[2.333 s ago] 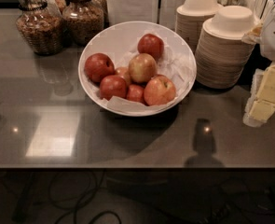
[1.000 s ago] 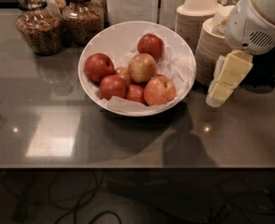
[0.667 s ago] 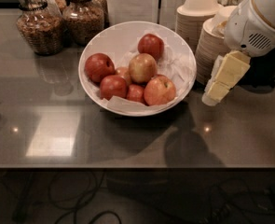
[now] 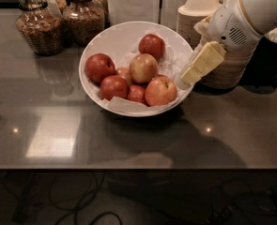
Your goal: Pick apple from white bowl
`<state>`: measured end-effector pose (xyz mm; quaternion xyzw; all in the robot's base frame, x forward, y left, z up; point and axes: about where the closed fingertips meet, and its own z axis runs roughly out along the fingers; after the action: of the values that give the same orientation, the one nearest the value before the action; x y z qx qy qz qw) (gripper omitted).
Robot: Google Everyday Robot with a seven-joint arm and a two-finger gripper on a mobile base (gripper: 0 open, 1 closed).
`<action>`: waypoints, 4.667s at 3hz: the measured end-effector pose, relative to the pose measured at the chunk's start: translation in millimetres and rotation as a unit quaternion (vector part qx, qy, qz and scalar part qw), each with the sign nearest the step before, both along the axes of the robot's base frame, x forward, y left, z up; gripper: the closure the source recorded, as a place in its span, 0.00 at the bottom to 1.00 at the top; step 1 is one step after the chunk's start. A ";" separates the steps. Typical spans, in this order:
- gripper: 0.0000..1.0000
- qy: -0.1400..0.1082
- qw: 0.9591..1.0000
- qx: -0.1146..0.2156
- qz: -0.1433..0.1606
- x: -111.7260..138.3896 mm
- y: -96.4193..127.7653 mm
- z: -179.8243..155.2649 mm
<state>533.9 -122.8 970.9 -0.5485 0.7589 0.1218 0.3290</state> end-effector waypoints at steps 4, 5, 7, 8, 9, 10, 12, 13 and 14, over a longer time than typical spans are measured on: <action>0.16 0.010 0.999 0.043 0.002 -13.7 83.9 -14.9; 0.20 -0.003 0.999 0.032 -0.036 -7.1 84.6 -14.8; 0.25 -0.004 0.993 0.058 -0.098 28.4 73.8 -18.7; 0.25 0.014 0.991 0.078 -0.104 39.8 78.0 -29.6; 0.23 0.032 0.990 0.089 -0.100 34.0 84.2 -37.5; 0.24 0.042 0.990 0.098 -0.095 21.4 88.6 -36.4; 0.27 0.054 0.989 0.101 -0.090 8.2 96.5 -39.1; 0.24 0.046 0.990 0.097 -0.097 13.4 98.0 -39.9; 0.23 0.035 0.989 0.092 -0.108 24.4 99.7 -41.3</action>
Offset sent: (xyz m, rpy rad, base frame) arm -0.0142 0.0857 -0.0120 0.1543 0.0578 0.0887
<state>558.3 -23.1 929.6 -0.4264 0.8103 0.1744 0.3623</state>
